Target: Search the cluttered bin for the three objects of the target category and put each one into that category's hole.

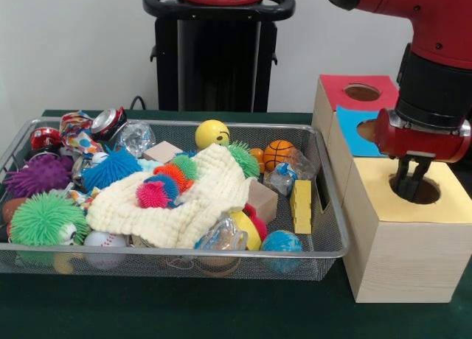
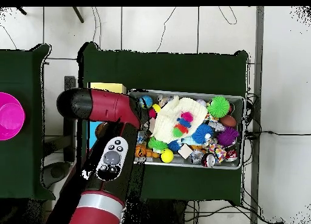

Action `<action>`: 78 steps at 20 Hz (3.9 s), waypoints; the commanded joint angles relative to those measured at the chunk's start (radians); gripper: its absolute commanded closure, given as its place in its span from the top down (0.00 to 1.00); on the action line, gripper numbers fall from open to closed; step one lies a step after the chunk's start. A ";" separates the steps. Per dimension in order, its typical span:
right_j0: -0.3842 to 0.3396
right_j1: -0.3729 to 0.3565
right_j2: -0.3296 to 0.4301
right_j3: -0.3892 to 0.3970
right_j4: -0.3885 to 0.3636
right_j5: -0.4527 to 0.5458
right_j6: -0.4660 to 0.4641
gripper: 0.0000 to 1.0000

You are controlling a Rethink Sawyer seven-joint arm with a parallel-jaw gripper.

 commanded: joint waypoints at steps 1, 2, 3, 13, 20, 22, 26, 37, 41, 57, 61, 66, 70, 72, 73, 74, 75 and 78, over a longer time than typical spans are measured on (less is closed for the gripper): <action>-0.033 -0.005 0.050 -0.020 -0.042 0.140 0.145 0.00; -0.028 -0.014 0.047 -0.013 -0.042 0.151 0.149 0.00; -0.024 -0.024 0.044 -0.006 -0.043 0.162 0.153 0.00; -0.032 -0.090 0.031 0.004 -0.056 0.273 0.137 0.00; -0.075 -0.124 0.014 0.025 -0.127 0.268 0.032 0.00; -0.093 -0.139 0.028 0.055 -0.141 0.243 0.010 0.00; -0.121 -0.159 0.045 0.075 -0.191 0.221 -0.018 0.00; -0.243 -0.250 0.110 0.171 -0.323 0.204 -0.141 0.00; -0.290 -0.280 0.130 0.224 -0.377 0.179 -0.169 0.00; -0.487 -0.300 0.272 0.248 -0.593 0.086 -0.240 0.00; -0.525 -0.298 0.308 0.244 -0.639 0.078 -0.231 0.00; -0.580 -0.282 0.364 0.226 -0.694 0.064 -0.244 0.00; -0.621 -0.270 0.400 0.222 -0.741 0.050 -0.240 0.00; -0.640 -0.259 0.415 0.214 -0.765 0.047 -0.240 0.00; -0.647 -0.257 0.422 0.216 -0.775 0.045 -0.236 0.00; -0.656 -0.251 0.427 0.212 -0.788 0.042 -0.235 0.00; -0.663 -0.248 0.433 0.212 -0.797 0.042 -0.231 0.00; -0.686 -0.235 0.452 0.212 -0.831 0.034 -0.225 0.00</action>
